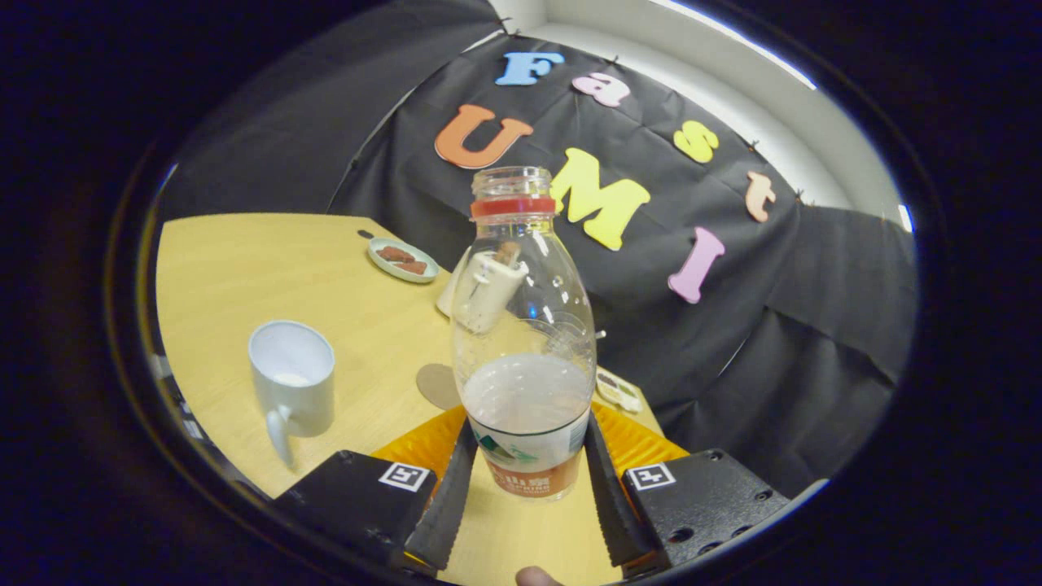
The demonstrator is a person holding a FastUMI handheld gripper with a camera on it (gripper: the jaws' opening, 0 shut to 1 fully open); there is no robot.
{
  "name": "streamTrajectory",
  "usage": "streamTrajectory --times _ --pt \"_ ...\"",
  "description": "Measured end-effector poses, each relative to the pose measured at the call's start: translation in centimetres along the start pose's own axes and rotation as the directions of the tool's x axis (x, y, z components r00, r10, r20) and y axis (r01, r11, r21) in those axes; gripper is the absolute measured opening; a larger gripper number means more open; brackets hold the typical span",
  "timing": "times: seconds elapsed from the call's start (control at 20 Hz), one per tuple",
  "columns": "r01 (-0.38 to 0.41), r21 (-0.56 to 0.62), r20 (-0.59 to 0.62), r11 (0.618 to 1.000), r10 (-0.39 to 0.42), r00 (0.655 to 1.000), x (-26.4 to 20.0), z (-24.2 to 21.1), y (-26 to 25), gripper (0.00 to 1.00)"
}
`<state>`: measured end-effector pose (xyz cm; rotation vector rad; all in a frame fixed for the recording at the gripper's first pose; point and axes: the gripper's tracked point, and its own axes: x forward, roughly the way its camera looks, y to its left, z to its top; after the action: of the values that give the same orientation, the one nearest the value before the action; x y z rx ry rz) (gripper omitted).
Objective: Take the bottle from table, then pour the juice into the cup, finally place the bottle on the coaster
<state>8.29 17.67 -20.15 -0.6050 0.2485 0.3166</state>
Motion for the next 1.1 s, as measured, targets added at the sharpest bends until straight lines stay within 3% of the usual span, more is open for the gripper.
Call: streamTrajectory --times 0.35,0.55,0.85,1.1 --pt "0.019 -0.246 0.006 0.969 -0.018 1.000 0.7 0.0 0.8 0.74" --pt "0.037 -0.376 -0.010 0.926 -0.044 0.999 1.3 -0.6 0.6 0.74" --pt "0.073 -0.551 -0.002 0.831 -0.089 0.996 1.7 -1.4 0.3 0.74" --pt "0.118 -0.689 0.046 0.715 -0.119 0.992 1.6 -0.9 0.4 0.74"
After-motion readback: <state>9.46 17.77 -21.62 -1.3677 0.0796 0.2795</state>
